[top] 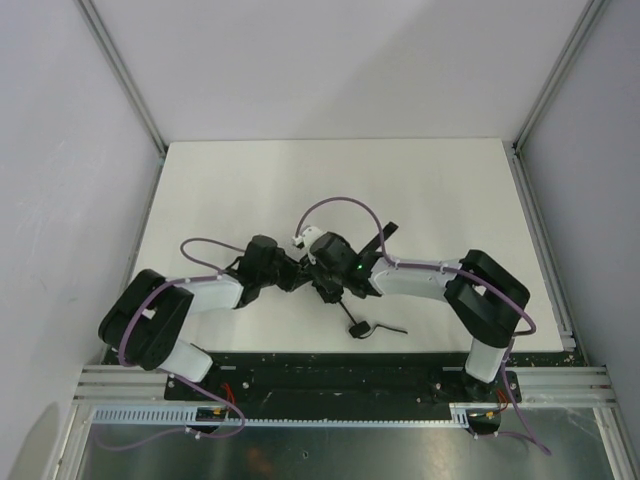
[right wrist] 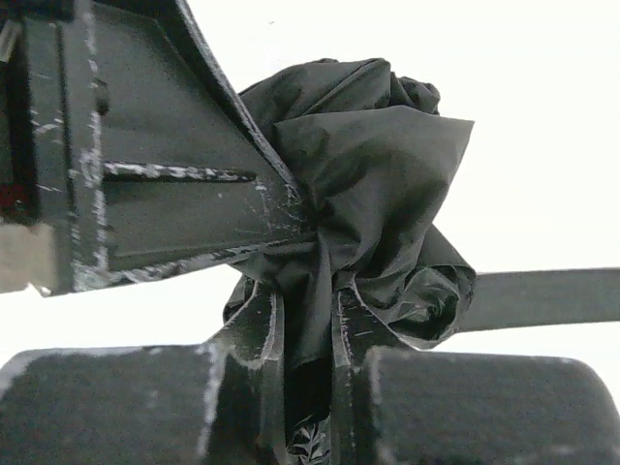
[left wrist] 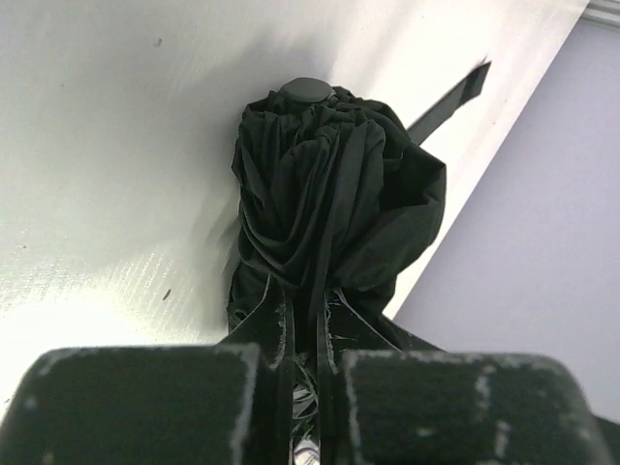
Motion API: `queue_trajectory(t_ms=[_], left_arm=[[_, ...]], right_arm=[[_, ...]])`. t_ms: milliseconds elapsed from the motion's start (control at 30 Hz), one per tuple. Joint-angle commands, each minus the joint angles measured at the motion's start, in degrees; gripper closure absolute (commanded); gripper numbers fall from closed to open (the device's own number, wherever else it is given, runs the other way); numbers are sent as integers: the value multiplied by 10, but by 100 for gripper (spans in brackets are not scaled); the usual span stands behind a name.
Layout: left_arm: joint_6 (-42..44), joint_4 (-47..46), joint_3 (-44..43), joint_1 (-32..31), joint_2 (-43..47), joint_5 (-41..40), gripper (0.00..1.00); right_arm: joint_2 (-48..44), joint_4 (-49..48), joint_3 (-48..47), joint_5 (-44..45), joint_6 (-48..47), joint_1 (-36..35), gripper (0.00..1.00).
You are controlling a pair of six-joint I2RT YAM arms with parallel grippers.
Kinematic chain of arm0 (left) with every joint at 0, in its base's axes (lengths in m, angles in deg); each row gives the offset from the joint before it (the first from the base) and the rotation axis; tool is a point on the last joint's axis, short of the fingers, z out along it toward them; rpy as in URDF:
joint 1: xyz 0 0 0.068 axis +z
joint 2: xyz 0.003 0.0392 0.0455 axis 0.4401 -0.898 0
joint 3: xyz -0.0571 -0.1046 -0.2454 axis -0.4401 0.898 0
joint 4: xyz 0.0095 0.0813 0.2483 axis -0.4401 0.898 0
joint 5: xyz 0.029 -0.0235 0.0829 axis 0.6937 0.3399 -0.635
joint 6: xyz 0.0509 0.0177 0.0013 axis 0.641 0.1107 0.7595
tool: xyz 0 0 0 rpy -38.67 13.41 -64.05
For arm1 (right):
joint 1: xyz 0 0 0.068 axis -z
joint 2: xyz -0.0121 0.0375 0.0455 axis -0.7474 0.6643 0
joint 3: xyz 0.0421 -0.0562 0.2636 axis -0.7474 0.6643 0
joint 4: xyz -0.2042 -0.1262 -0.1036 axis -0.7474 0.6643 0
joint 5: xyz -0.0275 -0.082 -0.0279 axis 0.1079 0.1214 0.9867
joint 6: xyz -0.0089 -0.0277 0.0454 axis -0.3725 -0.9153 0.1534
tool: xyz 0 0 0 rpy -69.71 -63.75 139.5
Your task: Put away the umbrella
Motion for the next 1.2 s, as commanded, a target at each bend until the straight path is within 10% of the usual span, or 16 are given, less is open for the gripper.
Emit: queue_trajectory(t_ms=[0, 233, 400, 567, 733, 933, 1167], left_arm=[[46, 120, 28, 13, -5, 18, 95], [75, 113, 38, 56, 57, 31, 16], [90, 114, 25, 65, 60, 24, 1], [113, 111, 2, 67, -5, -1, 3], [123, 84, 21, 69, -46, -29, 27], [118, 59, 53, 69, -46, -30, 68], [114, 57, 76, 68, 5, -23, 81]], right_arm=[[43, -32, 54, -200, 26, 53, 99], [62, -71, 62, -334, 29, 84, 100], [84, -101, 61, -372, 39, 94, 100], [86, -107, 61, -379, 41, 99, 100], [55, -99, 61, -367, 40, 93, 98], [18, -40, 25, -246, 50, 48, 54], [58, 16, -14, 9, 60, -27, 28]])
